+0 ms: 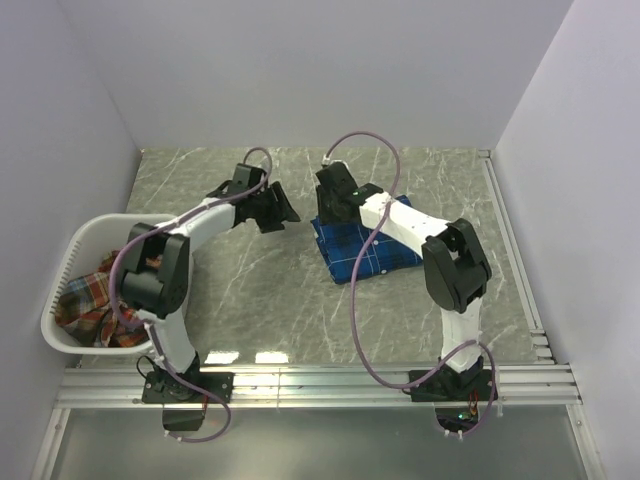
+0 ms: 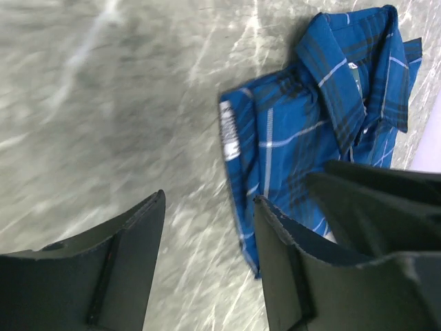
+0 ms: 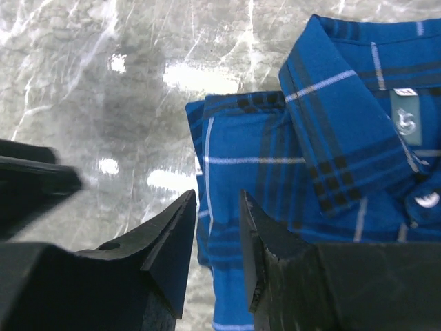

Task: Fold and stack the long sleeve shirts
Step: Fold the shirt

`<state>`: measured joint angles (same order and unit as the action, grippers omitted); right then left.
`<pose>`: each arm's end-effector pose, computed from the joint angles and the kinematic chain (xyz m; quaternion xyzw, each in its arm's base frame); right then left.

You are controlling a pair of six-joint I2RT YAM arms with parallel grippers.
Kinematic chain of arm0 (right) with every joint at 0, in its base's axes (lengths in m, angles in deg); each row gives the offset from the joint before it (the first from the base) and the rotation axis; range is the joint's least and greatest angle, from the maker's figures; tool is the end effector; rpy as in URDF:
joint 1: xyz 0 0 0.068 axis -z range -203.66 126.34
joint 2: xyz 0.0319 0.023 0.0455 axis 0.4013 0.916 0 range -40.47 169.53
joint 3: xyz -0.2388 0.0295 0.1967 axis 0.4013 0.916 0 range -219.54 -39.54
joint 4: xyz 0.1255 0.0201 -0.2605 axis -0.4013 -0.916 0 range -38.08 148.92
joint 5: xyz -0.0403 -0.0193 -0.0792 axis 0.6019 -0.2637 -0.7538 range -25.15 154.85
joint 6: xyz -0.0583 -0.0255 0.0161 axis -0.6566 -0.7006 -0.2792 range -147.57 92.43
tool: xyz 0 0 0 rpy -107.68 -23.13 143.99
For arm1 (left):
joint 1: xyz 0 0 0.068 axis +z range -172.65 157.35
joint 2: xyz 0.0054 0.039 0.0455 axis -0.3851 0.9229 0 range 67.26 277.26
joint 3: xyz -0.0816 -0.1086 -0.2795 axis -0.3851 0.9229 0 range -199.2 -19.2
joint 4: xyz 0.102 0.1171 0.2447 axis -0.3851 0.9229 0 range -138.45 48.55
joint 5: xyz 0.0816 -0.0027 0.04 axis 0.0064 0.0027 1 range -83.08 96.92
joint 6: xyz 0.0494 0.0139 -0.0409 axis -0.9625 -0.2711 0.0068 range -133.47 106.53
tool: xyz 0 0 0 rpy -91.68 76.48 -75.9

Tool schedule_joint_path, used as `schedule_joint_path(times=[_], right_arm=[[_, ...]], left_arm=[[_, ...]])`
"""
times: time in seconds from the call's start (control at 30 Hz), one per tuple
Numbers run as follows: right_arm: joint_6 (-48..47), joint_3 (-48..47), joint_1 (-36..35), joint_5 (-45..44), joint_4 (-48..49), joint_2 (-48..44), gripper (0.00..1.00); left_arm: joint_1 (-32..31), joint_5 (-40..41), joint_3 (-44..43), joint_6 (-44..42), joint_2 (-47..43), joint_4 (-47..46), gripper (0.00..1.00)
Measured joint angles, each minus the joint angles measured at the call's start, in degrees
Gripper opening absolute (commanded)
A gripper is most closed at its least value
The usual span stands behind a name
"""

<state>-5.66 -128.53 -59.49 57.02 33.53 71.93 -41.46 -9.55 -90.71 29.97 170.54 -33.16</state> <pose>0.4049 0.2837 0.2454 -0.0893 0.9299 0.1136 0.3383 0.4110 -0.1554 0.2242 -0.1452 0.9110 -0.3013 0.2412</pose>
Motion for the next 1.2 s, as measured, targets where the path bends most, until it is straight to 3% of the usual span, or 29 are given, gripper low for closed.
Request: schedule_joint_path(times=[0.4,0.77,1.07,1.2], right_arm=[[2.08,-0.37,0.57,-0.09,1.44,4.15,0.4],[3.21,-0.39,0.9,-0.07,2.27,6.05,0.4],[4.22,-0.39,0.9,0.24,3.1,6.1,0.4],[4.2,-0.39,0.9,0.44,3.72,6.1,0.41]], left_arm=[[-2.8,-0.68,-8.48,1.51,14.6,-3.21,0.52],[-4.04,-2.38,-9.29,2.97,17.66,-7.56,0.49],[-4.44,-3.28,-9.4,4.11,19.65,-10.67,0.24],[-4.48,-3.63,-9.29,4.07,20.33,-11.98,0.05]])
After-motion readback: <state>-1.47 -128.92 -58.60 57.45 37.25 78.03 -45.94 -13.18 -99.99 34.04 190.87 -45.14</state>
